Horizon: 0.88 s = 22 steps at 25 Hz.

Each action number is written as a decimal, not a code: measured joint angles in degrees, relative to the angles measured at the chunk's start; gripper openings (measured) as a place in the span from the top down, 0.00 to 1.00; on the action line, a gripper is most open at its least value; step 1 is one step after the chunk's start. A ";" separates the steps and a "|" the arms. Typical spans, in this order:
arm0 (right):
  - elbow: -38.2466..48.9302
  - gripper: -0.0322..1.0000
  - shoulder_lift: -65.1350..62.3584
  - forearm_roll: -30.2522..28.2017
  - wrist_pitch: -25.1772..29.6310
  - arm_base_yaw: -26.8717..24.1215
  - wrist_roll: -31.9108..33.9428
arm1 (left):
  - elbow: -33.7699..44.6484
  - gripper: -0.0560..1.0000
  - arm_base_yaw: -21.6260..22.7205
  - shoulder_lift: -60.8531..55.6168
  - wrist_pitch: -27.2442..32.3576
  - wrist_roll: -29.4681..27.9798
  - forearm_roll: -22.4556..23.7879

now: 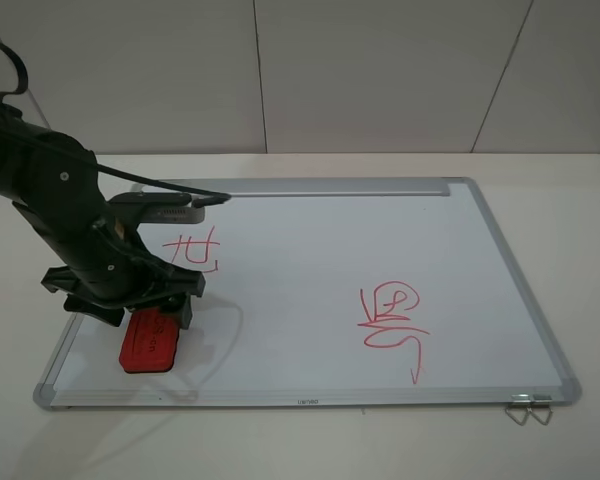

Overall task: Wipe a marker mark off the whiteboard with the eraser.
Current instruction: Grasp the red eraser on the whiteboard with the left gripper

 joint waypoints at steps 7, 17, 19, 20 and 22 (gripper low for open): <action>0.00 0.28 0.00 0.00 0.00 0.00 0.00 | 2.14 0.21 0.00 0.00 -2.68 -0.01 0.00; 0.00 0.28 0.00 0.00 0.00 0.00 0.00 | 2.48 0.21 0.00 0.00 -3.69 -0.18 0.05; 0.00 0.28 0.00 0.00 0.00 0.00 0.00 | 2.48 0.21 0.00 0.00 -3.68 -0.18 0.11; 0.00 0.28 0.00 0.00 0.00 0.00 0.00 | 2.48 0.21 0.00 0.00 -3.68 -0.18 0.11; 0.00 0.28 0.00 0.00 0.00 0.00 0.00 | 2.48 0.21 0.00 0.00 -3.75 -0.18 0.24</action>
